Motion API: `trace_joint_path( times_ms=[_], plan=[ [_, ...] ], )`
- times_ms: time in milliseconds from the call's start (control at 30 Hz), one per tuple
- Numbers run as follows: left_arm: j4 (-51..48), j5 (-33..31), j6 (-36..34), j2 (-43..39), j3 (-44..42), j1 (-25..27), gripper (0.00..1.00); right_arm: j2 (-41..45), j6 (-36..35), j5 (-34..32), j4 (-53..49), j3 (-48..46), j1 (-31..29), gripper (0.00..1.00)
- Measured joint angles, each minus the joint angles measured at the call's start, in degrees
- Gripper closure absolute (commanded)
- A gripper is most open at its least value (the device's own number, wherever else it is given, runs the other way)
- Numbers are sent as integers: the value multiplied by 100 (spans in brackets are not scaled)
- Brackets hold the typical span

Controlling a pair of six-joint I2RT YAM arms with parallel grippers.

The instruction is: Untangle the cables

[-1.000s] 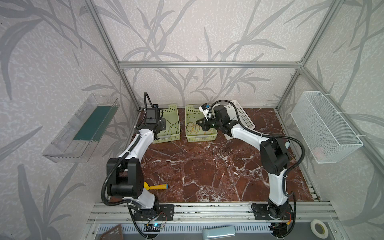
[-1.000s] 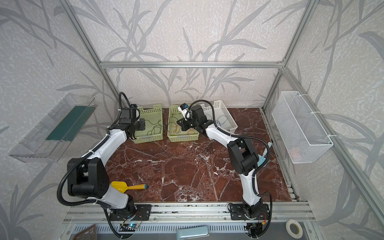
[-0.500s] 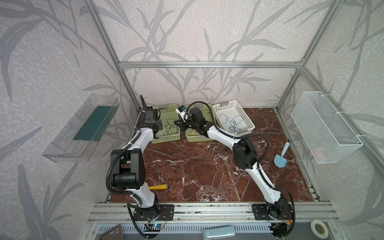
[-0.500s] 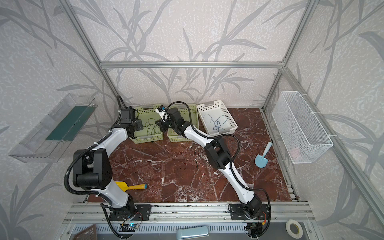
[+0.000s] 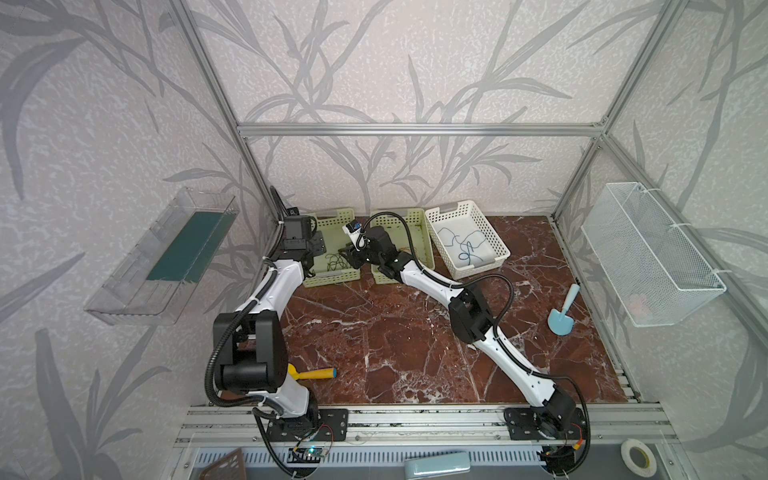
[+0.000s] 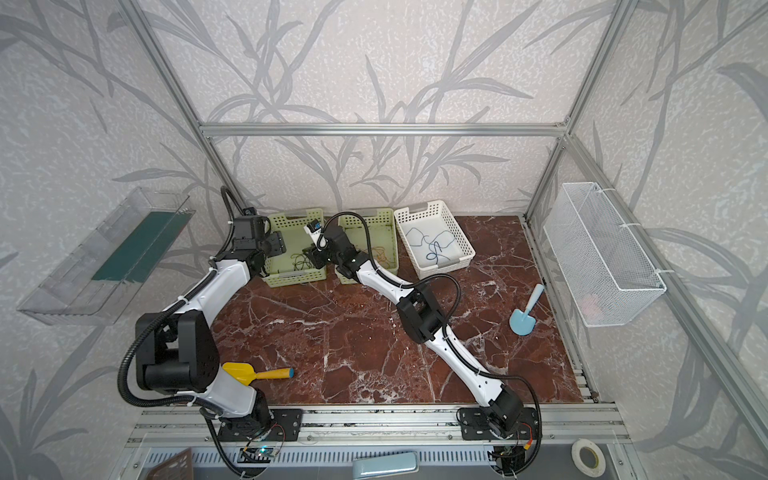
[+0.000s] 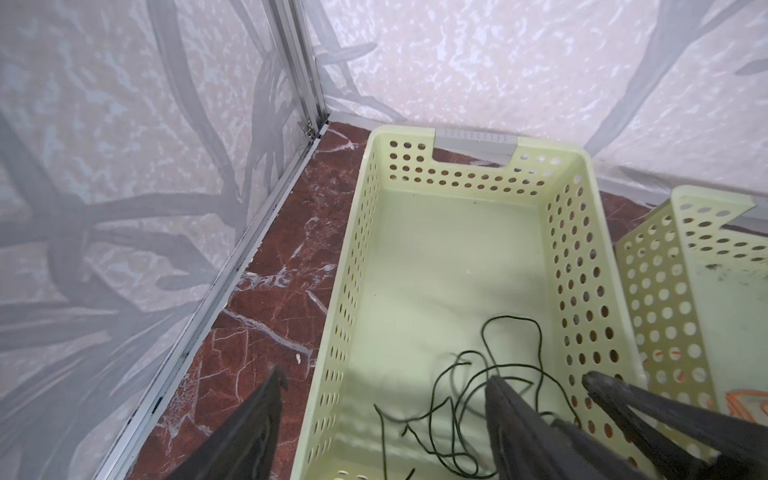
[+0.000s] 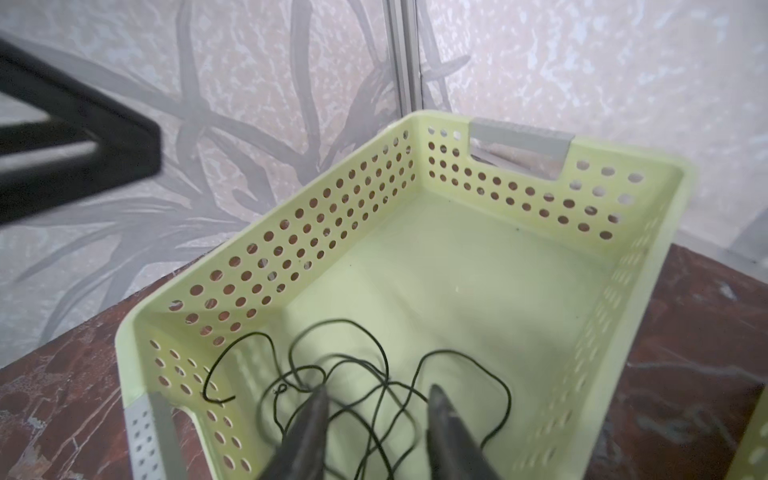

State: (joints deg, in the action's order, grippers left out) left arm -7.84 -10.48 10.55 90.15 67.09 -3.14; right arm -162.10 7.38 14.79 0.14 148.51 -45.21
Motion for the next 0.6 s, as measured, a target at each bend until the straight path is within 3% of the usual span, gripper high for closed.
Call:
trace_joint_path(
  times_ms=[133, 333, 467, 600],
  plan=[
    [92, 256, -48, -278, -162, 24, 20, 7, -114, -37, -264, 238, 4, 31],
    [264, 994, -317, -612, -365, 254, 26, 592, -190, 149, -848, -31, 26, 28],
    [592, 1397, -586, -857, -717, 761, 31, 2341, -223, 59, -721, -2035, 118, 32],
    [1241, 1853, -586, -1086, -1215, 1222, 33, 4192, 111, 70, -44, -4120, 667, 40]
  ],
)
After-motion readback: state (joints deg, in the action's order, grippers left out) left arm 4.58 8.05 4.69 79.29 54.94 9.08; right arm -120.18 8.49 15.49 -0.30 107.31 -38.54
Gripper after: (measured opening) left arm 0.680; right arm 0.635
